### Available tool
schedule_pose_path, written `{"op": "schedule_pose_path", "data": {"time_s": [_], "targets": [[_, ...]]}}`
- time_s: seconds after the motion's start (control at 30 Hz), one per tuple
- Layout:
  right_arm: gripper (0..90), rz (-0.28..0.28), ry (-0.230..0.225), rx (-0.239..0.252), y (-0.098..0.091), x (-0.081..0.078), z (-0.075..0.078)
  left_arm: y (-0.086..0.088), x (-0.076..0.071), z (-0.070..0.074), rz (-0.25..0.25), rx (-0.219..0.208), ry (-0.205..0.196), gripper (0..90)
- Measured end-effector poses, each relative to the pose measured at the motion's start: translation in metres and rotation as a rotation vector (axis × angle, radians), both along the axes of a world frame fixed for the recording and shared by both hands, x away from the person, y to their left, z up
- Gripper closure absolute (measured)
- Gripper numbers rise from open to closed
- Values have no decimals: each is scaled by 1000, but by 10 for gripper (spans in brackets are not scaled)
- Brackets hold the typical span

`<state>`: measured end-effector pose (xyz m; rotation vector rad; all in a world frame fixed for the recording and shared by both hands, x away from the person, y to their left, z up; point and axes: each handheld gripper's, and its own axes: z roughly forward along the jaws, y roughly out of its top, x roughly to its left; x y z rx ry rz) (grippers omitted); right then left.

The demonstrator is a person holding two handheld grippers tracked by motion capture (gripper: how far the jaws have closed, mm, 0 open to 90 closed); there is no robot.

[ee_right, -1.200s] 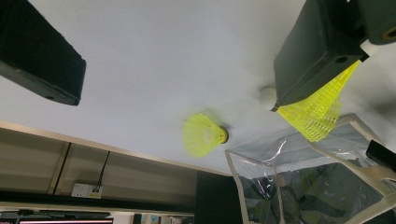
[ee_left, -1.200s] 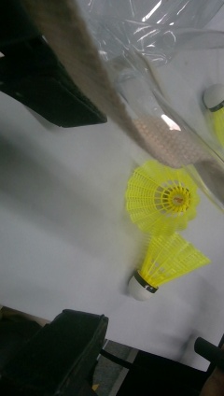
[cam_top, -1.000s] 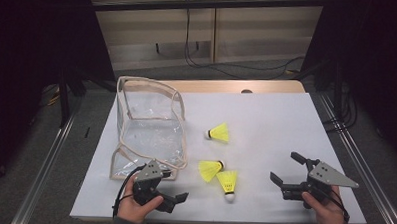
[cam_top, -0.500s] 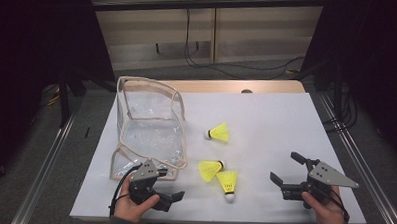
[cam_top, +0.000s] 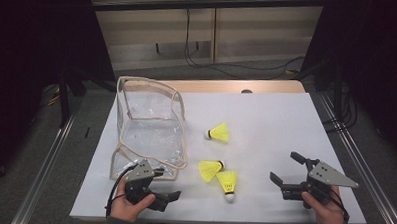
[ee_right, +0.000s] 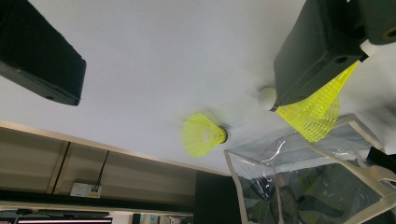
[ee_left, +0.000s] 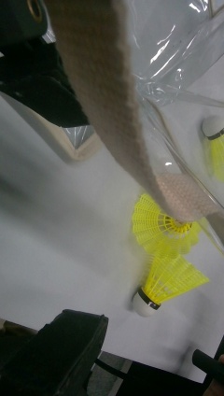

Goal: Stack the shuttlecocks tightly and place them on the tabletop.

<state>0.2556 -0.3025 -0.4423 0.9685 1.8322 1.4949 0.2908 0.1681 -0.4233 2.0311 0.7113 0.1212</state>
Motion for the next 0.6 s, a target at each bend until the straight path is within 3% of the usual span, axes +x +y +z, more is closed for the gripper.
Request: {"op": "schedule_pose_path", "data": {"time_s": [0.6], "targets": [[18, 2, 4, -3, 1, 0, 0, 14, 1, 1, 33, 4, -16, 41]]}}
